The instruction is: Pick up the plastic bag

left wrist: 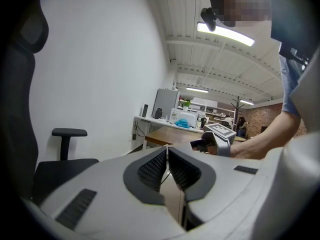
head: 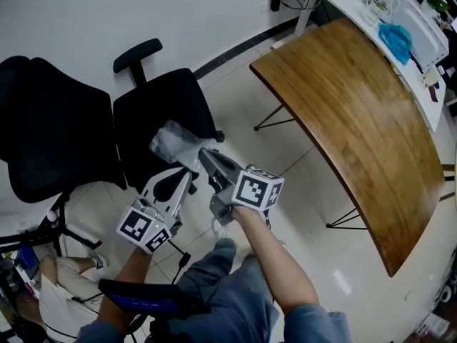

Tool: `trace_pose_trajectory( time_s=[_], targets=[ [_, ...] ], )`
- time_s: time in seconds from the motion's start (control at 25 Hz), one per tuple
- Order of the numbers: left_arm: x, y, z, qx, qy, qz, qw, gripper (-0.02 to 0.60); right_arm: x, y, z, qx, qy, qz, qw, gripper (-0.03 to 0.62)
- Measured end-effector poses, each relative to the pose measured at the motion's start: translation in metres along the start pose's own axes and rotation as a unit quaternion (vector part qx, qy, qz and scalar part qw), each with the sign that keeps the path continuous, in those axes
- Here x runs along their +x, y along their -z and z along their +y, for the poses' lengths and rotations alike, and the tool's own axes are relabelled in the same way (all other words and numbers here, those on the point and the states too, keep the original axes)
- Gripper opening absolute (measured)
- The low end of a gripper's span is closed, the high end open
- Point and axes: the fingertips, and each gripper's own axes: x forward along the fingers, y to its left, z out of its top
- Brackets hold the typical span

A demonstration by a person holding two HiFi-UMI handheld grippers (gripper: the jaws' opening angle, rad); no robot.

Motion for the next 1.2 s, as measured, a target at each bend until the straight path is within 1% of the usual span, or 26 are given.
trace_pose_trajectory(
  time_s=[0.24,0.48,0.72,0.92,1.2],
  targets=[
    [0.008,-0.039,-0.011,0.004,0.018,-0.038,0.9991,0.018,0.004,-0.042,0.044,-0.063,-0.005,0.003,0.998,0.005],
    [0.021,-0.082,-0.024,0.016,0.043,-0.074,0.9962,0.018,0.01,-0.084,0.088,-0.131,-0.013,0.004,0.991,0.005],
    [0.042,-0.125,-0.037,0.033,0.062,-0.108,0.9917,0.018,0.003,-0.128,0.118,-0.19,-0.016,-0.007,0.982,0.005],
    [0.059,-0.154,-0.059,0.049,0.081,-0.126,0.9875,0.018,-0.011,-0.168,0.141,-0.226,-0.021,-0.021,0.974,0.005],
    [0.089,-0.192,-0.095,0.074,0.093,-0.149,0.9816,0.018,-0.032,-0.225,0.179,-0.278,-0.046,-0.025,0.959,0.004]
  ],
)
